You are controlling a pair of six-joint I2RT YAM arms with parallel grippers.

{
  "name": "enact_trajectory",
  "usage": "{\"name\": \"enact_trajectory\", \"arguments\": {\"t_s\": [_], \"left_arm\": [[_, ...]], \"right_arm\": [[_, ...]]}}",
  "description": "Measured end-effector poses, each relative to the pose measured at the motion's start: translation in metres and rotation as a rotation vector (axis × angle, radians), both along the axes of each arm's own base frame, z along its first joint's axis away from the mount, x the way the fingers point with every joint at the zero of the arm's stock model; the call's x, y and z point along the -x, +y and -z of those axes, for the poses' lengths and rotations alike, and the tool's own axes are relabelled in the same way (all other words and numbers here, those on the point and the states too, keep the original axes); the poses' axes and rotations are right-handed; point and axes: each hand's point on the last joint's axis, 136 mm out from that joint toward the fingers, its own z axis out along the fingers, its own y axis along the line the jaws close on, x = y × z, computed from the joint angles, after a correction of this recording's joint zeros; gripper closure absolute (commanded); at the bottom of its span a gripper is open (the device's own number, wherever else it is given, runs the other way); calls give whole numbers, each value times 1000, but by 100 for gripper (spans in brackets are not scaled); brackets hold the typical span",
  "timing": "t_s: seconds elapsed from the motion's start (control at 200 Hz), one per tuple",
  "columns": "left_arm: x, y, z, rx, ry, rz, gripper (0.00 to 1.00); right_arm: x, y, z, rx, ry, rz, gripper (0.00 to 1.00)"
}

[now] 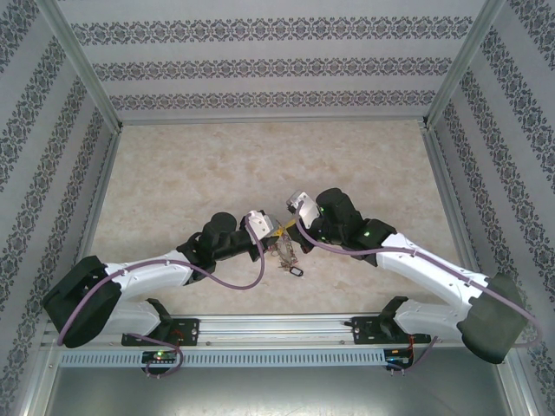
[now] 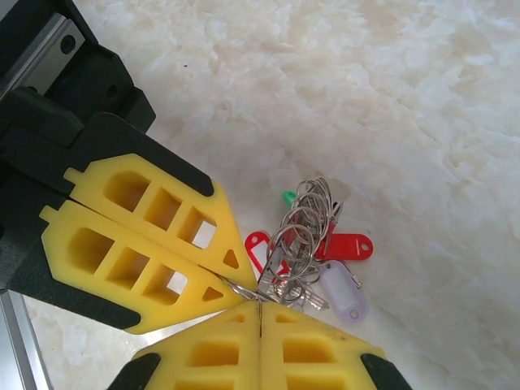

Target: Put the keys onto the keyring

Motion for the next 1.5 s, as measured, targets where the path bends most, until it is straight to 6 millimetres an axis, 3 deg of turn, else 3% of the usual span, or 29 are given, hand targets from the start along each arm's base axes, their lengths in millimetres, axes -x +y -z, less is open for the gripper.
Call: {"name": "enact_trajectory", "arguments": {"t_s": [0.095,0.689,0.759,0.834,1.054,1.259,1.504], "left_arm": [[0,0,0,1,-1,1,100],[-2,3,1,24,-13,-24,100],[-2,3,1,24,-14,-25,96],[-2,3,1,23,-15,-26,84],[-8,8,0,15,-29,-67,74],[-4,8,-2,11,-29,-49,68],[2,5,3,-24,-12,-6,68]], "right_arm": [[0,0,-1,-2,-2,0,100],[-7,1,12,-8,69,48,100],[-7,1,12,-12,74,48,100],[-6,2,11,-16,74,45,100],[-4,0,-2,-33,46,31,100],[-2,1,-4,-29,45,14,100],[-1,1,-4,-21,36,0,100]]}}
